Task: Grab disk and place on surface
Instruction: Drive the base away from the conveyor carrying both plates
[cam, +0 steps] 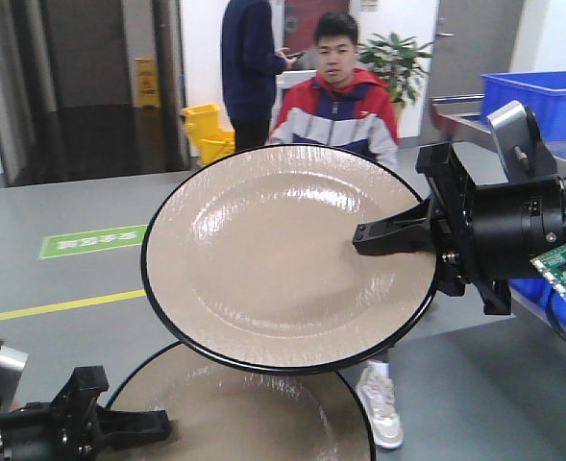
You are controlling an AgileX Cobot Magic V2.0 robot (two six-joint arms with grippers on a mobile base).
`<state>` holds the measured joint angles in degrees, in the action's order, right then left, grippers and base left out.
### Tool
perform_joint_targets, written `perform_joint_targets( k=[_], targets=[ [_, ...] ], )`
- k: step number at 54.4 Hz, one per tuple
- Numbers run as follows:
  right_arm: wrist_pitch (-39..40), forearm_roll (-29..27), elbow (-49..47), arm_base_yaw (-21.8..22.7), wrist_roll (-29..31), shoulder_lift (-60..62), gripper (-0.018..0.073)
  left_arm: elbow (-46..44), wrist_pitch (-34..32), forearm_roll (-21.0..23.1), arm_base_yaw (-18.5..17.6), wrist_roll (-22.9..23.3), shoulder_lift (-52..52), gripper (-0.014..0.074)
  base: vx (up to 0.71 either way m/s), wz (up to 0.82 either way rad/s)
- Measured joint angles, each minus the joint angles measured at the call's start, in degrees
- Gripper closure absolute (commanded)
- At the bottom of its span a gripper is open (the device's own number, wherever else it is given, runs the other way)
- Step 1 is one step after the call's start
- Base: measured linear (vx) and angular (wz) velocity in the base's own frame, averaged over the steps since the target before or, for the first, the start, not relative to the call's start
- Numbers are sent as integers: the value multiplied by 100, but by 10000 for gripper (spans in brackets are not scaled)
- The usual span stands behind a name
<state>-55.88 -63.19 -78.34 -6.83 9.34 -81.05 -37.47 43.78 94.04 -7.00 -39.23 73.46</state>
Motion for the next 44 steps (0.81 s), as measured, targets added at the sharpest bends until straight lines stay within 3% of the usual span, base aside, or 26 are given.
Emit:
perform_joint_targets(
  k=[44],
  targets=[
    [0,0,0,0,0,0,564,0,0,0,0,0,0,595,20,-38]
  ],
)
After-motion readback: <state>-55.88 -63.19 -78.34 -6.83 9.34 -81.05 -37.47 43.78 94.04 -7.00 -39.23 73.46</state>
